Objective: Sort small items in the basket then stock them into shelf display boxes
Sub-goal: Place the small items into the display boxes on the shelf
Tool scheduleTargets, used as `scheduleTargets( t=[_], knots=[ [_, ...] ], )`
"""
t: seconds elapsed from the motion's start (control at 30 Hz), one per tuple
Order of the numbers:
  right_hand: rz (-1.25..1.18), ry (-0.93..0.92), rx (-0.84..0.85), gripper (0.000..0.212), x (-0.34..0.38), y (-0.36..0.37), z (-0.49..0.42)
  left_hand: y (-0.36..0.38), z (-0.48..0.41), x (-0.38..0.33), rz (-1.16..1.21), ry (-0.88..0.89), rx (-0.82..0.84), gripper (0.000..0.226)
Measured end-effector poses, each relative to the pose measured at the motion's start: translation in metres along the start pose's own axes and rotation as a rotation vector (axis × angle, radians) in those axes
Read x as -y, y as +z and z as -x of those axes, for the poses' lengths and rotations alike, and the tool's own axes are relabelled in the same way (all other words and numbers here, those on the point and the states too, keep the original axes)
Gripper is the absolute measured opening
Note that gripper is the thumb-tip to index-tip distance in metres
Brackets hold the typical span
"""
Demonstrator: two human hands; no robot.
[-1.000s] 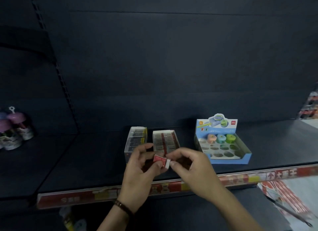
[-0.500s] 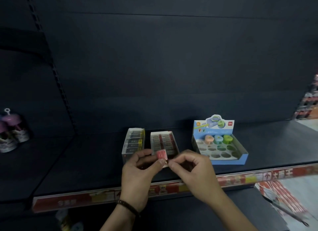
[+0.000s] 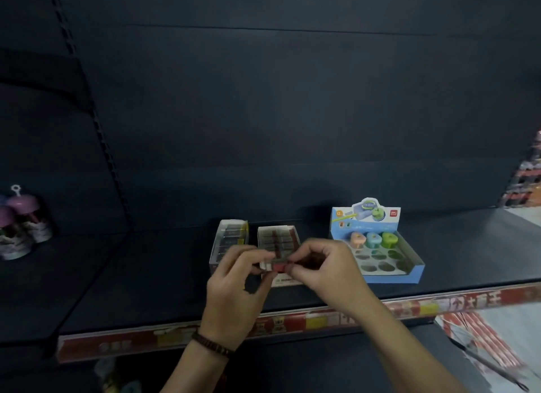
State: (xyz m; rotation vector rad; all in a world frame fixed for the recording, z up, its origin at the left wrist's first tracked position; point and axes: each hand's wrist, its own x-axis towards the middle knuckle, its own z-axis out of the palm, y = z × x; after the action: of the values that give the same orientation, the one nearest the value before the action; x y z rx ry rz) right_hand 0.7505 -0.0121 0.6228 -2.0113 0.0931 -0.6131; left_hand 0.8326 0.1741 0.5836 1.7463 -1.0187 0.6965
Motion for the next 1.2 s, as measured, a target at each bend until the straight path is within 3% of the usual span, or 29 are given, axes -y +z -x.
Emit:
scheduleTargets(
  t=[0.17, 0.3, 0.4, 0.87, 1.07, 1.13, 1.2],
  knots=[
    [0.252, -0.013, -0.030, 0.011, -0.014, -0.012, -0.021, 0.005, 0.024, 0.023, -0.128, -0.079, 0.050, 0.017],
    [0.453, -0.044, 0.122, 0.005, -0.020, -0.006, -0.035, 0.014, 0.032, 0.036, -0.082, -0.118, 0.077, 0.026],
    [0.465, -0.052, 0.217, 0.005, -0.025, 0.000, -0.045, 0.017, 0.035, 0.044, -0.097, -0.132, 0.114, 0.032],
    [0.610, -0.197, 0.415, 0.017, -0.032, 0.014, -0.038, 0.021, 0.041, 0.057, -0.169, -0.044, 0.122, 0.021],
    [0.788, -0.119, 0.516, 0.026, -0.021, 0.011, -0.040, 0.021, 0.040, 0.056, -0.198, -0.030, 0.114, 0.016],
    [0.769, -0.078, 0.458, 0.027, -0.011, 0.002, -0.041, 0.019, 0.040, 0.051, -0.166, -0.067, 0.119, 0.017],
    [0.679, -0.038, 0.297, 0.026, -0.002, -0.010, -0.033, 0.013, 0.038, 0.047, -0.131, -0.101, 0.125, 0.018]
  ],
)
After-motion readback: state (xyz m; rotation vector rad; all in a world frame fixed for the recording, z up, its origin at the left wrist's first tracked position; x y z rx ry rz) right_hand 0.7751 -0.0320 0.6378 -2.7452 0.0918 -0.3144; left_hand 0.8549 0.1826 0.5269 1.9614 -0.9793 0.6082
